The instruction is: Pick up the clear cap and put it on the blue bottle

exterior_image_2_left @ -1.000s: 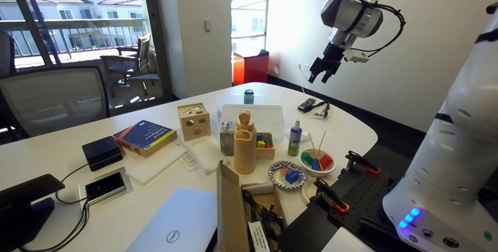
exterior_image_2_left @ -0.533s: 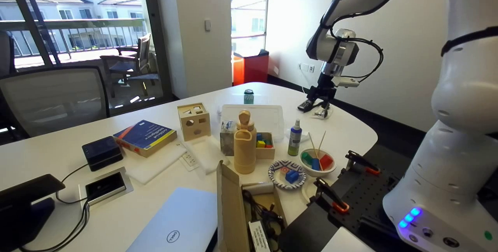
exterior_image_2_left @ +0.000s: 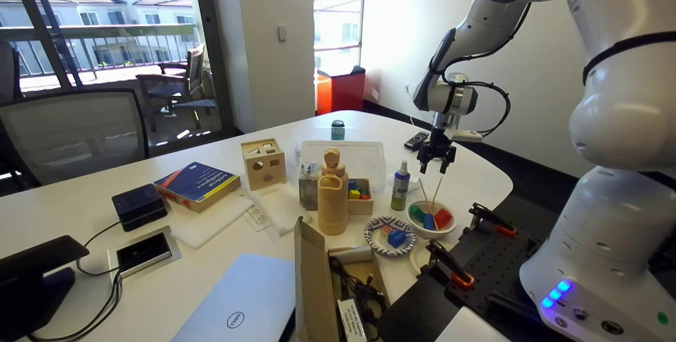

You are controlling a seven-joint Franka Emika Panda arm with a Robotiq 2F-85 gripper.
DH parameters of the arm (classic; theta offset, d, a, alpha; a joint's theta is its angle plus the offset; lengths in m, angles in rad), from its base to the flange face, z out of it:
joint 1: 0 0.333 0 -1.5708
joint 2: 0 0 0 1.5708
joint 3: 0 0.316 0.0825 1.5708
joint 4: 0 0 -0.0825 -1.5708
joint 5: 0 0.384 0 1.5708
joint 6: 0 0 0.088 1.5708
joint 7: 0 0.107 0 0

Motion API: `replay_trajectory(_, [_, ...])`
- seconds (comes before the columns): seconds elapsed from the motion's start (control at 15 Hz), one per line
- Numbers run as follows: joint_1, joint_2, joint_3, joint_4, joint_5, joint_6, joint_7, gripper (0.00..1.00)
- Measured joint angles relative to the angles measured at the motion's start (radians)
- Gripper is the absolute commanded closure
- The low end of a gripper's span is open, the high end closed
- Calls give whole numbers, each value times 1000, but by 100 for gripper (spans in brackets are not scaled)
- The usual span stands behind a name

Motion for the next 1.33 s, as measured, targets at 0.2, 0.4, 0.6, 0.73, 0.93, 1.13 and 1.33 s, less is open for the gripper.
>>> replay_trajectory(0.2, [-22,7,33,15,-17,-12,32,0])
replay_trajectory(0.4, [-29,12,61,22,-17,-12,49,0])
replay_trajectory(0.6, [-28,38,86,30,-17,-12,64,0])
replay_trajectory(0.73, [-27,64,100,40,-21,-12,84,0])
replay_trajectory(0.93, [-24,95,104,59,-52,-13,134,0])
replay_trajectory(1.13, [-24,120,104,79,-85,-26,189,0])
replay_trajectory(1.33, [-23,147,104,105,-107,-60,228,0])
